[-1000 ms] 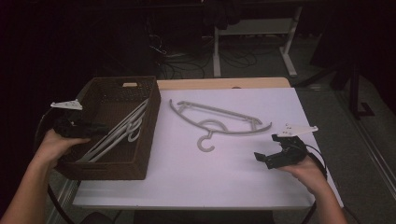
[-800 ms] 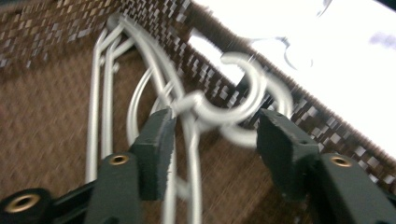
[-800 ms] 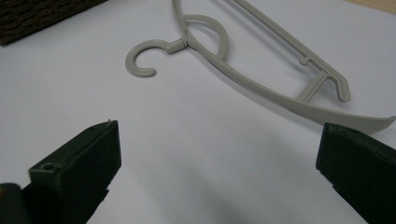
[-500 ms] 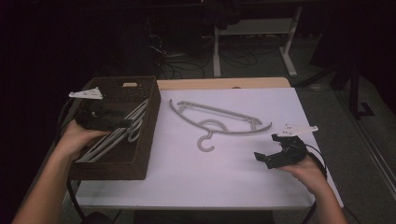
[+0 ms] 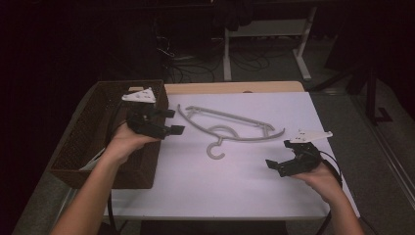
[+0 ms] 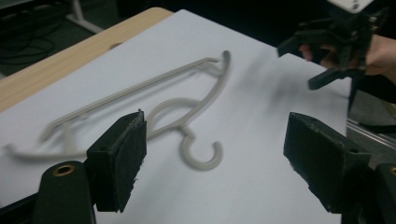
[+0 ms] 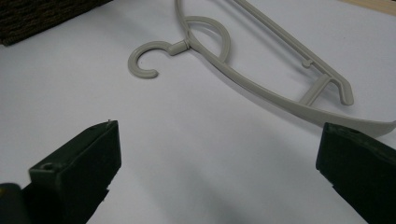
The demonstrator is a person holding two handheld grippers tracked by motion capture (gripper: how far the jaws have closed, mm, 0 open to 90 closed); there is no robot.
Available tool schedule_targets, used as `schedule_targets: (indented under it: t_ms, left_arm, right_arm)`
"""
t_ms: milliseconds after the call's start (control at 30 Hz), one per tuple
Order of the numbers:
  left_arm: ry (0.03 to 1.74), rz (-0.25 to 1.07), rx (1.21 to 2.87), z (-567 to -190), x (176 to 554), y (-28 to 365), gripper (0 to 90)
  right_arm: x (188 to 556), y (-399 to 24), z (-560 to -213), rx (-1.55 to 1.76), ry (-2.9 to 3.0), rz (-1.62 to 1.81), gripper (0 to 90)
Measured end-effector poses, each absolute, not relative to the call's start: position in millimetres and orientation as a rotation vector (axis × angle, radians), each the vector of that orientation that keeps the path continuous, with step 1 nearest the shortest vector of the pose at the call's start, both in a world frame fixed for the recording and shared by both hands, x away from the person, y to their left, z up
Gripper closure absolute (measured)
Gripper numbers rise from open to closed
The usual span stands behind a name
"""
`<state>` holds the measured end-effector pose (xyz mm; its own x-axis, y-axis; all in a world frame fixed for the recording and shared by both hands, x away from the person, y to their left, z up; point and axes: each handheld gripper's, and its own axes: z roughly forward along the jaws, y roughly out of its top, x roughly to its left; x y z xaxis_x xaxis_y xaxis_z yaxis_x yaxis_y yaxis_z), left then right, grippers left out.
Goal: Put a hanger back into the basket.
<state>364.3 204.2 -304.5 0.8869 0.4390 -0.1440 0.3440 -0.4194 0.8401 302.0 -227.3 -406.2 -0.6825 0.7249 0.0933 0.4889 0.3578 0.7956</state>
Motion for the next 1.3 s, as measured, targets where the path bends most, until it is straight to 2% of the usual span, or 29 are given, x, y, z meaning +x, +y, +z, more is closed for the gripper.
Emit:
schedule_targets:
  t_ms: [300, 567, 700, 967, 1300]
  left_arm:
    - [0.507, 0.075, 2.067, -337.1, 361.6, 157.6, 11.2]
    - [0.496, 0.109, 2.128, -358.4, 359.9, 146.9, 7.8]
    - [0.497, 0.108, 2.13, -363.8, 356.0, 146.5, 7.0]
    - [0.497, 0.117, 2.129, -365.1, 355.3, 147.8, 7.0]
    - [0.493, 0.123, 2.136, -361.2, 357.2, 151.8, 7.0]
  right_arm:
    - [311.7, -212.6, -403.6, 1.065, 2.372, 1.23, 0.0]
    - [334.7, -192.2, -405.7, 1.064, 2.405, 1.213, 0.0]
    - [351.1, -179.8, -405.0, 1.067, 2.408, 1.225, 5.3]
    - [393.8, -148.1, -404.5, 1.087, 2.425, 1.243, 26.0]
    - [445.2, -95.5, -422.1, 1.105, 2.515, 1.189, 63.8]
